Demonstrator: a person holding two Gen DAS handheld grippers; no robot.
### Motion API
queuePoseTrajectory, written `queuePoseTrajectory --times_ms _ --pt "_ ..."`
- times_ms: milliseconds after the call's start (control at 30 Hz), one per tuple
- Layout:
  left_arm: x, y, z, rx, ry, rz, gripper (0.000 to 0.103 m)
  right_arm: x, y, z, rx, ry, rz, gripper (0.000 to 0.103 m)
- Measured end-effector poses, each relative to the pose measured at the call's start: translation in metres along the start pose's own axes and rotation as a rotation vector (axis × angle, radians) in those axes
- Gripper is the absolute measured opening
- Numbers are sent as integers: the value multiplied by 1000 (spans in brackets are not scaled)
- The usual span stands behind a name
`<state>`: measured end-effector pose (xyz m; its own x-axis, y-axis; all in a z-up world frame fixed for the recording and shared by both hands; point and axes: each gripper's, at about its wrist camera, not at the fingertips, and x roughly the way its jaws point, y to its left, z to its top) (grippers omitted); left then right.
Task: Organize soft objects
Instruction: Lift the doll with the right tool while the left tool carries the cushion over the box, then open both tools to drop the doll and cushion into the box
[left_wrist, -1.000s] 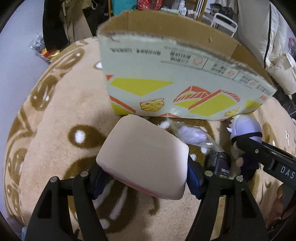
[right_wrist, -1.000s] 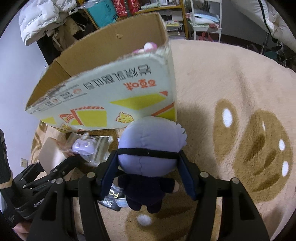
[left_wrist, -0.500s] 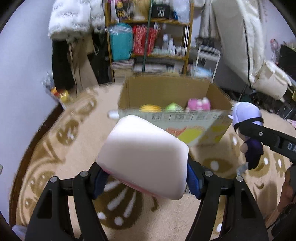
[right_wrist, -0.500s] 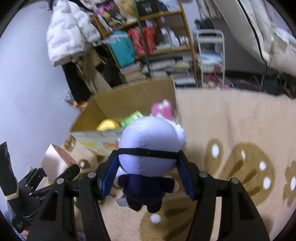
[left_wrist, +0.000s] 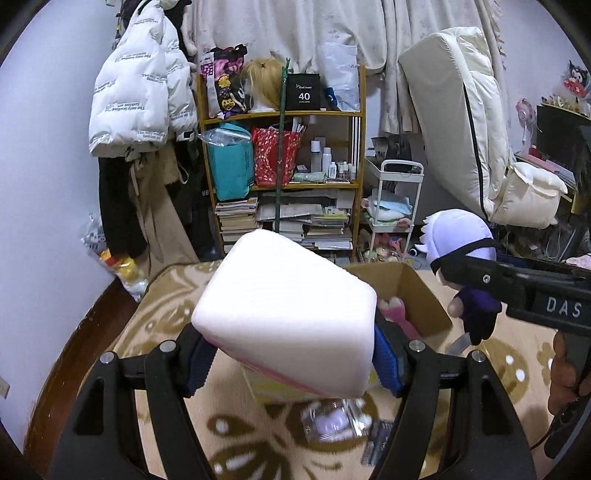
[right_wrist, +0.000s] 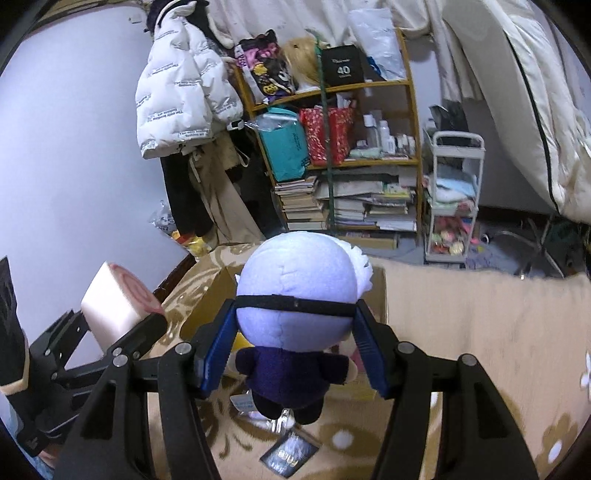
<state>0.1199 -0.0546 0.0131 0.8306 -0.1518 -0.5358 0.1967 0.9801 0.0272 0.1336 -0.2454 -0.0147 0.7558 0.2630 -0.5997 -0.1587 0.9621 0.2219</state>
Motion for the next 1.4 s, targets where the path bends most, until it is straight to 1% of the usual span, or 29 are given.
queuePoseTrajectory --times_ms 133,200,400,600,667,700,800,833,900,933,967,1000,1100,1200,1267,1400 --pt "32 1 6 12 20 -2 71 23 0 11 -21 1 8 65" --pt "49 2 6 12 37 -18 71 34 -3 13 -15 3 17 65" --pt "86 2 -8 -9 97 -47 72 59 -21 0 32 16 48 66" --pt "119 5 -17 -64 185 -63 72 82 -38 -12 70 78 44 67" --pt "122 7 -19 -78 196 -62 74 85 -41 -15 77 89 46 68" --pt "123 7 -20 -79 200 -58 77 85 -42 -16 80 92 47 68" --pt "124 6 -22 -65 216 -36 79 85 -43 -17 79 98 43 69" --pt "124 6 -22 -57 228 -35 80 85 -42 -17 80 97 50 71" --pt "123 5 -24 -55 239 -44 86 84 -41 -17 78 96 50 79" --pt "120 5 -24 -59 231 -43 88 82 -40 -18 78 91 47 84" --pt "116 5 -24 -65 215 -37 93 80 -40 -19 78 88 46 87" --pt "111 5 -23 -68 198 -30 97 78 -39 -20 80 84 44 88" --pt "101 4 -19 -55 168 -13 98 71 -39 -25 80 87 37 91" --pt "93 7 -19 -65 166 -5 98 62 -40 -30 84 88 23 93" --pt "87 12 -20 -85 166 1 98 55 -40 -32 83 81 16 98" --pt "67 19 -23 -91 153 30 98 38 -34 -36 73 64 -2 100"
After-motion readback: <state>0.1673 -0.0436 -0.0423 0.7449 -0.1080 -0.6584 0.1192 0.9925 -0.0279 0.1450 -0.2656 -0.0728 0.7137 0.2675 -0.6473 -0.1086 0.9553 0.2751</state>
